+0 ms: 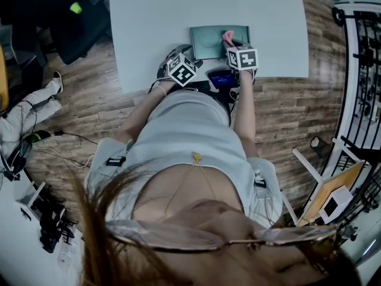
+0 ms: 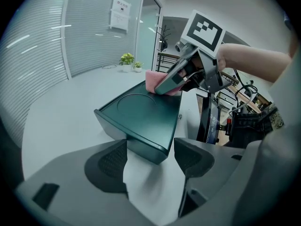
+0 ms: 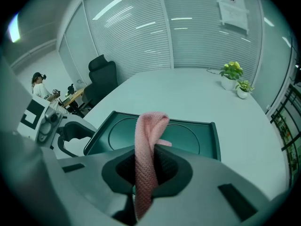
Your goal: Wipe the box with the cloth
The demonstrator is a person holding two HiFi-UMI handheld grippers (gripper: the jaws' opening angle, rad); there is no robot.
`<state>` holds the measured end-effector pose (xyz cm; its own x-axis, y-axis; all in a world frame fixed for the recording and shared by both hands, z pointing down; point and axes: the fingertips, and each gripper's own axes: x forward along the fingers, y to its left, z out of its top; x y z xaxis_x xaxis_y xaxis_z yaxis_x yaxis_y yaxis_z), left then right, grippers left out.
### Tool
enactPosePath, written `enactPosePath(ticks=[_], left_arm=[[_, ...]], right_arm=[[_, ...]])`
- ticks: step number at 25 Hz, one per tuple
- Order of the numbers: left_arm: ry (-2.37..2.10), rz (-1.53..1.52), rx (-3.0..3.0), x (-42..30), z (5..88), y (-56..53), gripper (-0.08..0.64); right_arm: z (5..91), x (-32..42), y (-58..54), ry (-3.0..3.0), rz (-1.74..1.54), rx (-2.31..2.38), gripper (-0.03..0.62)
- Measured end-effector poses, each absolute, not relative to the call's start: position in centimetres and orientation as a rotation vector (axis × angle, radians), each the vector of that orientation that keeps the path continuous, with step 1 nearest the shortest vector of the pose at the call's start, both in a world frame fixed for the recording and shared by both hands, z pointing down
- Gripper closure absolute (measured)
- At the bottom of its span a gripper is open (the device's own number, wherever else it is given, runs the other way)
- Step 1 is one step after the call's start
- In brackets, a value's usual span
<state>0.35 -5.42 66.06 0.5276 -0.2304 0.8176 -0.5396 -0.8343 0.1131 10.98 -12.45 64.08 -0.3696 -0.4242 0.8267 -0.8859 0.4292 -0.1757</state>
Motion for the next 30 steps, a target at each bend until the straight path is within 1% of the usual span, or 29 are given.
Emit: enactPosePath(ticks=[5,20,24,30], left_arm=[[-0.617,1.219,2.429,0.3,66.0,-5.4,0.249],[-0.590,1.190,2.457,0.4,65.7,-5.3,0.249],[-0.586,1.186,2.459,0.3,65.7,-5.1,0.249],[-0.582,1.172,2.459,0.4,65.6,-4.9,0.249]], right_arm=[[64.0,8.9,-12.0,-2.027,0.890,1.070,0.552],[64.1,5.4,-11.3,-2.028,0.925,1.003,0.552],[64.3,4.7,-11.4,-2.022,0.884,0.989,0.552],[64.5,2.5,-10.6,-2.073,0.930,0.937,0.552]])
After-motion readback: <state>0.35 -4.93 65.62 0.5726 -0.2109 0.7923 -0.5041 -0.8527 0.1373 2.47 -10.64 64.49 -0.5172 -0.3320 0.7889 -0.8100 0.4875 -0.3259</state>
